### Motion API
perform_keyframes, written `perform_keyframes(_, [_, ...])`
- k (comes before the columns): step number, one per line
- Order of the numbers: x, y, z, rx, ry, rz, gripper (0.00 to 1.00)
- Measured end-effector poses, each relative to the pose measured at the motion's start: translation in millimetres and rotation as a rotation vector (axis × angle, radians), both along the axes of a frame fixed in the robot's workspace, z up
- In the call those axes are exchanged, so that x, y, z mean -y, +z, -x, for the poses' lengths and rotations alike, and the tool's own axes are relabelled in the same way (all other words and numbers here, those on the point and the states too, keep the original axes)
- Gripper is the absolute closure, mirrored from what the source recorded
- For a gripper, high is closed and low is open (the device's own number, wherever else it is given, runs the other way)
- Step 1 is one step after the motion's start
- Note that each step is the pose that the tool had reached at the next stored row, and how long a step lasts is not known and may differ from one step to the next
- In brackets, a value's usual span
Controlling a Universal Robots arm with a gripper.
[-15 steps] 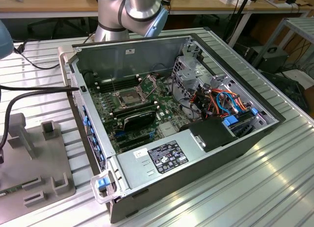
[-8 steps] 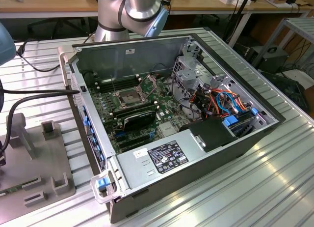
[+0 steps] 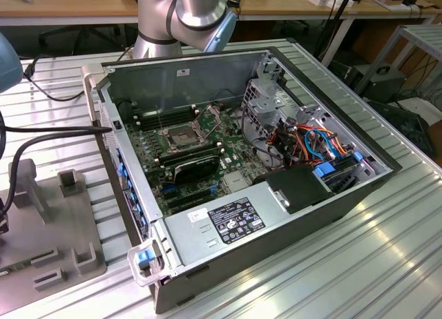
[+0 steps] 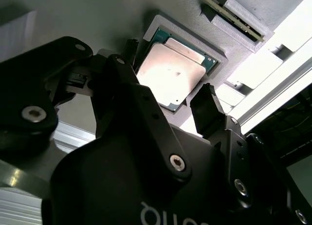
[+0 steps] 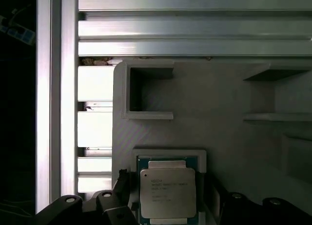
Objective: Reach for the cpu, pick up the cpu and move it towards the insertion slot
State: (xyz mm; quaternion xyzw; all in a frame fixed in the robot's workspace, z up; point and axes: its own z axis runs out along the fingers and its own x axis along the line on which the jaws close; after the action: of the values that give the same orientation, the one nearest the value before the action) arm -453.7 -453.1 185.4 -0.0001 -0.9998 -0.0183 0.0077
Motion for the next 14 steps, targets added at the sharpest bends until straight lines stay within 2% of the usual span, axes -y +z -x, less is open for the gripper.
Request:
perform_keyframes(2, [0.0, -0.2, 0.0, -0.0001, 0.000, 0.0001, 0.30])
perform_keyframes(3, [0.0, -0.3, 0.0, 0.0001, 0.000, 0.0000, 0.37])
perform_keyframes(4, [0.0, -0.4, 0.0, 0.0000, 0.000, 0.0000, 0.37])
perform_keyframes(5, [0.0, -0.4, 0.0, 0.0000, 0.000, 0.0001, 0.44])
perform_keyframes(8, [0.0, 2.4, 0.0, 0.0000, 0.000, 0.0000, 0.45])
perform_keyframes(12, [0.0, 12.1, 0.0, 0.0001, 0.000, -0.0001, 0.45])
perform_keyframes(14, [-0.1, 12.5, -0.1, 0.0003, 0.000, -0.0002, 0.45])
